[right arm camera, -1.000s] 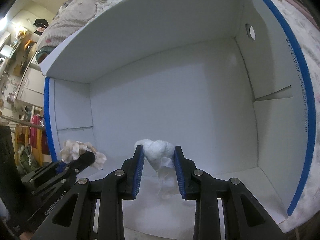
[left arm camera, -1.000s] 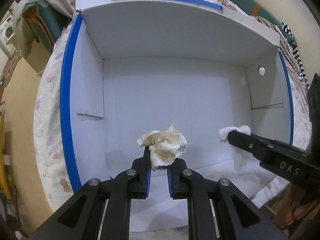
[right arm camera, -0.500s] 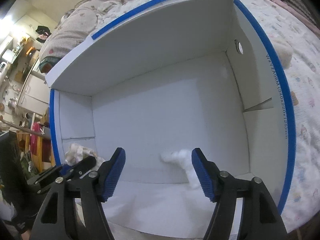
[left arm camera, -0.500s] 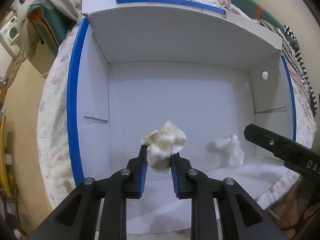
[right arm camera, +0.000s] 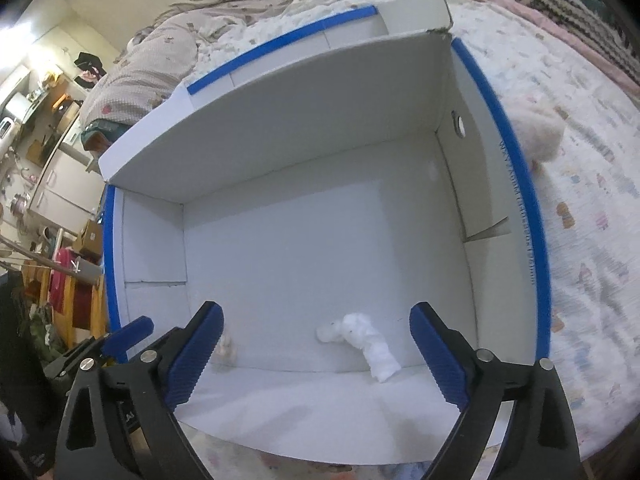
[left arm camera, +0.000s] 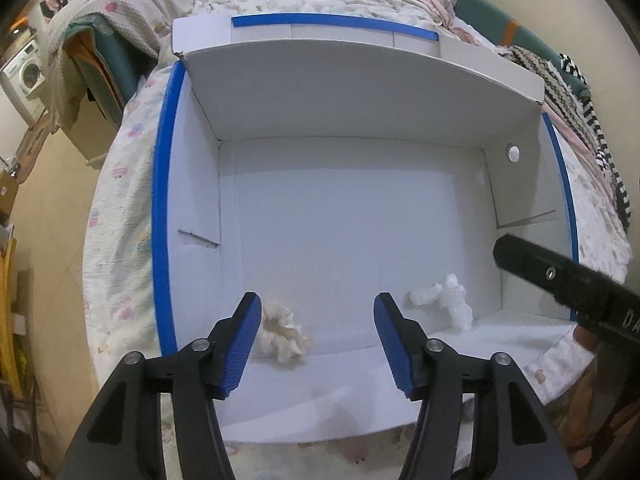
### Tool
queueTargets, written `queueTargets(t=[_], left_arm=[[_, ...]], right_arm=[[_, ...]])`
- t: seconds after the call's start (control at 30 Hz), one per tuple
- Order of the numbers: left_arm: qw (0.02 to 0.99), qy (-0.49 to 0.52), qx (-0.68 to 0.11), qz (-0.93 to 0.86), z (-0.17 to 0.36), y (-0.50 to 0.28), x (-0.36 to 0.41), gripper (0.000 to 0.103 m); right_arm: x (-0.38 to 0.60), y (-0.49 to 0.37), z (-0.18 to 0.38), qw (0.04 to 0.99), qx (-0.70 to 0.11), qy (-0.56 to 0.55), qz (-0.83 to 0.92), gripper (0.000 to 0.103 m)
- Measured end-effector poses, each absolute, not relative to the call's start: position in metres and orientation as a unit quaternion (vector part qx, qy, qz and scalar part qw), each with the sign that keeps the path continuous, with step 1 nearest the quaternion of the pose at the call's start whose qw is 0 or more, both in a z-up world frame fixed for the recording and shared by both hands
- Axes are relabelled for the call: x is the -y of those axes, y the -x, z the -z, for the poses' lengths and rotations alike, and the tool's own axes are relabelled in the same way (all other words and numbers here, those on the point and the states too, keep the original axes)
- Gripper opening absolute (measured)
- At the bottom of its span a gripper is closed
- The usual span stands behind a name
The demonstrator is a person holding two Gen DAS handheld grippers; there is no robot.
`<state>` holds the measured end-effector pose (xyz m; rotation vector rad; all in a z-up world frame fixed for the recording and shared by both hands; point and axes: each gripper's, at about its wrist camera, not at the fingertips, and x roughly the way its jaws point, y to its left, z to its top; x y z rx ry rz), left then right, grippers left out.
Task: Organize soft objects
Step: 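Withdraw both grippers from the box and reach the left gripper toward the plastic bag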
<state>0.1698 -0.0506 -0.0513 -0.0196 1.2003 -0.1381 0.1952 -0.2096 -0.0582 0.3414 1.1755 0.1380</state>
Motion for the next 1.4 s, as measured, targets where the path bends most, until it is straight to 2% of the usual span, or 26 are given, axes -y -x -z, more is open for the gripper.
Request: queueTargets(t=[0.3, 0.33, 0.43, 0.6, 0.9, 1.1, 1.4], left_arm=[[0.844, 0.018, -0.532, 0.069, 0.022, -0.14, 0.037, 0.055], [0.847, 0.011, -0.527, 0.065, 0.017, -0.136, 0.034, 0.056], [0.855, 0.004, -0.517, 0.037, 0.012, -0.125, 0.015, 0.07], [0.858, 0.036, -0.511, 0.017, 0.015, -0.103, -0.017, 0.07], [0.827, 0.056, -0.56, 0.006, 0.048, -0.084, -0.035, 0.07], [0.772, 0.095, -0.627, 0.048, 0.088, -0.091, -0.02, 0.069], [0.736, 0.056, -0.672, 0.059, 0.14, -0.106, 0.026, 0.069]], right_arm=[[0.211, -0.172, 0.038, 0.838, -0.516, -0.162, -0.07, 0.103], [0.211, -0.168, 0.035, 0.84, -0.513, -0.163, -0.072, 0.103], [0.208, -0.153, 0.028, 0.85, -0.505, -0.138, -0.062, 0.103], [0.206, -0.13, 0.028, 0.85, -0.507, -0.128, -0.066, 0.103], [0.211, -0.092, 0.035, 0.834, -0.522, -0.163, -0.072, 0.103], [0.206, -0.08, 0.047, 0.818, -0.538, -0.192, -0.076, 0.103], [0.2, -0.084, 0.06, 0.805, -0.556, -0.192, -0.078, 0.103]])
